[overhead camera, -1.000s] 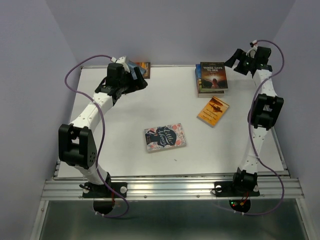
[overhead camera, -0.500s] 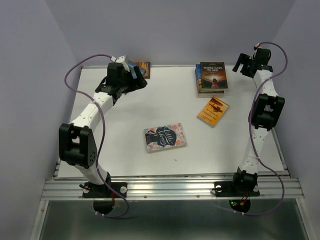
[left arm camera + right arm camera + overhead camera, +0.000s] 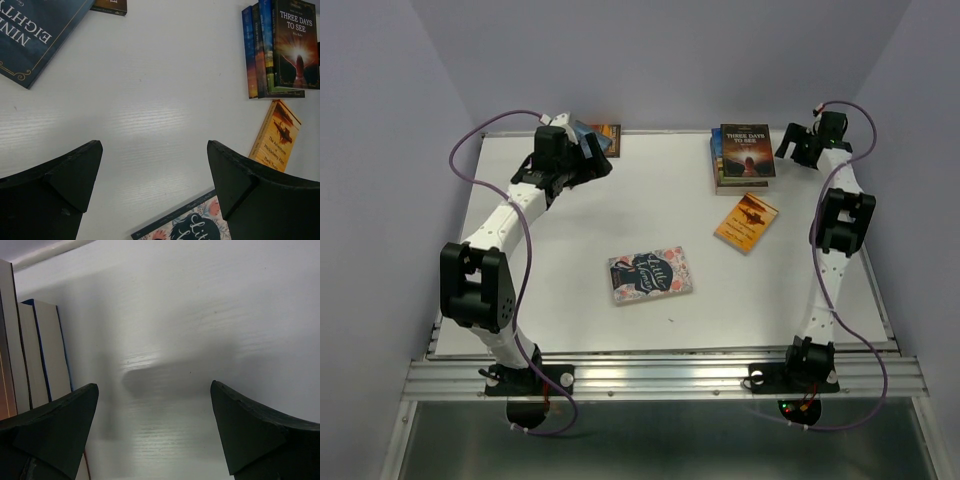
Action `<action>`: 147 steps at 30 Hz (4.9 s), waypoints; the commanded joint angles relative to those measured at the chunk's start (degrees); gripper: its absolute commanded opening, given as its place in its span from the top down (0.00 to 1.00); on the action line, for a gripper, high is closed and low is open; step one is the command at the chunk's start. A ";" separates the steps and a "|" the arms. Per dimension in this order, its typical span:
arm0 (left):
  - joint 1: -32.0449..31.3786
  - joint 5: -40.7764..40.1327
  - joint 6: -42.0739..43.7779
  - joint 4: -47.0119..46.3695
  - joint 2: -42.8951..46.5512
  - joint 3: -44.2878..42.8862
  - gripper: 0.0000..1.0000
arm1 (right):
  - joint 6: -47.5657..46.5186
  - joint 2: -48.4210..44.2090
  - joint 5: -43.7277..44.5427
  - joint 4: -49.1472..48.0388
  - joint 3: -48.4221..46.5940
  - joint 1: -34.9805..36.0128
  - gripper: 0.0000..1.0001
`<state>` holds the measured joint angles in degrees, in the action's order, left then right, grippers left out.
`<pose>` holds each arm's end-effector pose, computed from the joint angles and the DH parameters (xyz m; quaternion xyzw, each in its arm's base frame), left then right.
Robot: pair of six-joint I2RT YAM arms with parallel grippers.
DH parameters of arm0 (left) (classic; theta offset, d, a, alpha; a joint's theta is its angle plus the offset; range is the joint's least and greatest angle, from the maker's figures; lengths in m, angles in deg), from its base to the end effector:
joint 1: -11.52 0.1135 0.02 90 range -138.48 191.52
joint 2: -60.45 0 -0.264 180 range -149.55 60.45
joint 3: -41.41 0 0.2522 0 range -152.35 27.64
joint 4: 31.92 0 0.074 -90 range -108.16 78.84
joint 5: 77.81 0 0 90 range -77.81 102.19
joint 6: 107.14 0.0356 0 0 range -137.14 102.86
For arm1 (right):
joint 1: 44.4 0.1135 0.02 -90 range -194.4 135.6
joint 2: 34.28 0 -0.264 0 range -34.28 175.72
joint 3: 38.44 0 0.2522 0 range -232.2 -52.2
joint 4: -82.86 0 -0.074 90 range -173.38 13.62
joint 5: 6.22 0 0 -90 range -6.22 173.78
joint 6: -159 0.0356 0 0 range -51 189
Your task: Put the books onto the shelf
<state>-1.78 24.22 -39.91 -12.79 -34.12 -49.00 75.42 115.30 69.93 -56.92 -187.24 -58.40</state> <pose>0.3803 -0.0975 0.3153 -0.0112 0.8326 -0.2525 0.4928 0.5665 -0.1325 0.1725 0.1109 0.8979 0.0823 0.4180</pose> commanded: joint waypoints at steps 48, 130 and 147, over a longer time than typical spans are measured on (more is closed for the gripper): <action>1.35 3.00 2.73 -1.24 -4.23 -3.08 0.01 | 3.69 6.51 2.15 -24.95 -4.53 5.47 0.00; 1.62 16.11 12.49 -6.42 -30.78 -12.77 0.69 | 8.44 -59.76 -0.30 -26.64 69.30 15.49 0.00; 2.74 -2.44 -3.07 -4.34 4.02 10.29 0.20 | -2.28 -44.65 6.89 -16.88 57.36 42.81 0.00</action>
<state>-3.10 32.44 -40.61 -23.83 -37.98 -34.16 76.77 67.39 73.87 -74.34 -123.75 -21.29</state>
